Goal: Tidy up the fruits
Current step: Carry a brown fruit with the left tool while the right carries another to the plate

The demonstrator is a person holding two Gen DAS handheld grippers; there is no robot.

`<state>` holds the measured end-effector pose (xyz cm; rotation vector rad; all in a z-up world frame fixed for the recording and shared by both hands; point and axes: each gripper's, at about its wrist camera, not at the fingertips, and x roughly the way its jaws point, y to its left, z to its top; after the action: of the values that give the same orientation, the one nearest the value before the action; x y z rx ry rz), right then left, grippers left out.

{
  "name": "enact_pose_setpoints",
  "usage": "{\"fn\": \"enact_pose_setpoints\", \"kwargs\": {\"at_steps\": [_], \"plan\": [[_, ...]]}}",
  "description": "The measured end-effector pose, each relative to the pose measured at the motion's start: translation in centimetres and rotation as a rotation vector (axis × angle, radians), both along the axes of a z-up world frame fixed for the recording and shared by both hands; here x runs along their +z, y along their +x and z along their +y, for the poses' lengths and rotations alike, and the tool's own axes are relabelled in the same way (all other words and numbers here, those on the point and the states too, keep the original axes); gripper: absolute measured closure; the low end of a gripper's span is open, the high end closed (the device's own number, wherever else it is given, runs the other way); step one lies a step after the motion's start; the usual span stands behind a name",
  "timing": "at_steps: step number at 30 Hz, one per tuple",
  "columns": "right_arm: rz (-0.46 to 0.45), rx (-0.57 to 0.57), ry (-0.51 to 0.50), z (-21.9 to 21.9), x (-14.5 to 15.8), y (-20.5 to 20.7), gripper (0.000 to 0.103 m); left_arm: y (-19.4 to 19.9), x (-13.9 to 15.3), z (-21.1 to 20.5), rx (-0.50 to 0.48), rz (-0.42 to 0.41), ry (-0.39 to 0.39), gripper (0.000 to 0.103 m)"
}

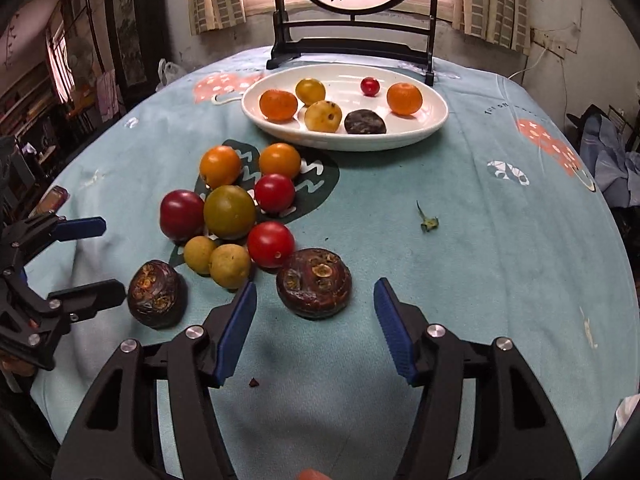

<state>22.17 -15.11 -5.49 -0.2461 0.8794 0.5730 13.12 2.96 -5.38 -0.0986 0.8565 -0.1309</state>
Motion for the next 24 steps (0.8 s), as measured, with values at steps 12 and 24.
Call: {"fn": "enact_pose_setpoints", "kwargs": {"at_steps": [12,24], "plan": [[0.012,0.018,-0.054,1.5,-0.6,1.0,0.049,0.3,-0.3,0.1,0.003,0.026,-0.012,0.004],[0.005,-0.025,-0.060,1.0,-0.4,0.4,0.061,0.4,-0.3,0.3,-0.004,0.029,-0.026,0.004]]}}
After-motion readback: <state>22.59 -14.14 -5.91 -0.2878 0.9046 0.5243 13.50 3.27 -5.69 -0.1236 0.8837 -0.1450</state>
